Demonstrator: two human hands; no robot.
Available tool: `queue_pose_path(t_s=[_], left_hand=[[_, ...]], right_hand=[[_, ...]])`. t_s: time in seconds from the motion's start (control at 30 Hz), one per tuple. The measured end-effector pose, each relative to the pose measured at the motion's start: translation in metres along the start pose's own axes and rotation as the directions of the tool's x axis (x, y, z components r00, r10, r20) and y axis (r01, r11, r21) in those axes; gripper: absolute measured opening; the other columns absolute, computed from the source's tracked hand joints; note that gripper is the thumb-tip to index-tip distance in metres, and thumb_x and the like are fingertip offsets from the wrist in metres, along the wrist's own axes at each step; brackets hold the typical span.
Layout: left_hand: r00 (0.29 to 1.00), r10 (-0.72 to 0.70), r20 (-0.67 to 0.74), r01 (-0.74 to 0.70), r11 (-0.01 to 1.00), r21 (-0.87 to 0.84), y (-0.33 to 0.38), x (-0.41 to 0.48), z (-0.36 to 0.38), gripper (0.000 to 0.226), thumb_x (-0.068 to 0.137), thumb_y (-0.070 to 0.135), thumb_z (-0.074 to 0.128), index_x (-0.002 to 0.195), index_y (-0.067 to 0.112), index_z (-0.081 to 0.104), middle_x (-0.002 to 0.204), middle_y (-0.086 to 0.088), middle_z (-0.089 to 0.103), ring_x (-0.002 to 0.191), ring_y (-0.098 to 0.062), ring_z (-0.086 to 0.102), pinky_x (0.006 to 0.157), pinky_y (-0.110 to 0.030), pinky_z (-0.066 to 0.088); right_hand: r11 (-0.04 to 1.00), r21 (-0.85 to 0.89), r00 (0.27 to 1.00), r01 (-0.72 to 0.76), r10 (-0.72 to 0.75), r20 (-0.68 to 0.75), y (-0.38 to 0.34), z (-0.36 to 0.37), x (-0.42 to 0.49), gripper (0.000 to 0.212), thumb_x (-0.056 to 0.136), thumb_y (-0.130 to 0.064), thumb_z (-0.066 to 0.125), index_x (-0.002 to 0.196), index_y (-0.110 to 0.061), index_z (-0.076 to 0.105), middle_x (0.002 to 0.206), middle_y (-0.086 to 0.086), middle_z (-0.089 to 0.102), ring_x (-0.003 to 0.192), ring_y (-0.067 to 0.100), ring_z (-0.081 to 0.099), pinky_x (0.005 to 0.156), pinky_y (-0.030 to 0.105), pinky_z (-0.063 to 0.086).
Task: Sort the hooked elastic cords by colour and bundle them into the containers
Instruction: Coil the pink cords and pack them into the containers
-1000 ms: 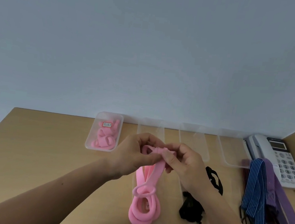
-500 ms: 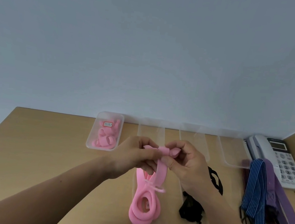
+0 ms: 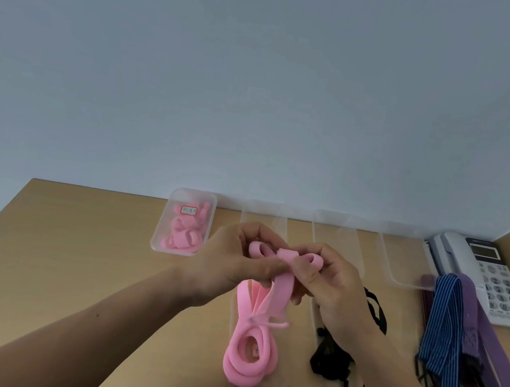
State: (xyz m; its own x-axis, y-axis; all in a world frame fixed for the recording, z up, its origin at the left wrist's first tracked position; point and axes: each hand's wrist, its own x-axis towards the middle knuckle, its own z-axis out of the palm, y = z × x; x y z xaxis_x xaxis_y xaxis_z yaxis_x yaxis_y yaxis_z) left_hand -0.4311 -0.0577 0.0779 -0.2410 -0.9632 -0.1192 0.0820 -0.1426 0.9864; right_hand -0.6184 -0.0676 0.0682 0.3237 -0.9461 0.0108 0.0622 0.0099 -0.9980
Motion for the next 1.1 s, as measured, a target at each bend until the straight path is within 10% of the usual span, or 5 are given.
queue_pose_path(t_s=[0.27,0.97,1.1], left_hand=[[0.998,-0.066,-0.008,0.066,0.992,0.108,0.002,-0.003,-0.002,0.035,0.069,0.01,0.075,0.101,0.007,0.063,0.087,-0.01,0.069,0.072,-0.021,0.066,0.07,-0.031,0.056],[0.996,0.084,0.011,-0.085,0.991,0.105,-0.001,-0.003,-0.006,0.031,0.067,0.025,0.075,0.097,0.018,0.067,0.092,0.001,0.069,0.083,-0.016,0.065,0.073,-0.03,0.053],[1.0,0.016,-0.003,-0.015,0.995,0.094,-0.002,0.0,-0.009,0.05,0.066,0.026,0.079,0.11,0.014,0.059,0.094,-0.019,0.068,0.078,-0.023,0.064,0.075,-0.041,0.054]], right_hand=[[0.997,-0.071,1.0,0.015,-0.015,0.004,0.001,0.002,0.001,0.021,0.083,0.005,0.069,0.098,-0.008,0.064,0.078,-0.006,0.068,0.064,0.006,0.062,0.06,0.018,0.049],[0.997,-0.031,0.997,-0.073,0.072,-0.031,-0.006,0.005,0.007,0.03,0.079,-0.032,0.07,0.09,-0.004,0.067,0.072,0.014,0.067,0.061,0.027,0.059,0.051,0.028,0.049],[0.997,-0.081,0.999,-0.017,0.014,-0.047,-0.008,0.004,0.01,0.031,0.078,-0.028,0.075,0.094,-0.003,0.066,0.065,0.008,0.066,0.052,0.021,0.057,0.052,0.029,0.05]])
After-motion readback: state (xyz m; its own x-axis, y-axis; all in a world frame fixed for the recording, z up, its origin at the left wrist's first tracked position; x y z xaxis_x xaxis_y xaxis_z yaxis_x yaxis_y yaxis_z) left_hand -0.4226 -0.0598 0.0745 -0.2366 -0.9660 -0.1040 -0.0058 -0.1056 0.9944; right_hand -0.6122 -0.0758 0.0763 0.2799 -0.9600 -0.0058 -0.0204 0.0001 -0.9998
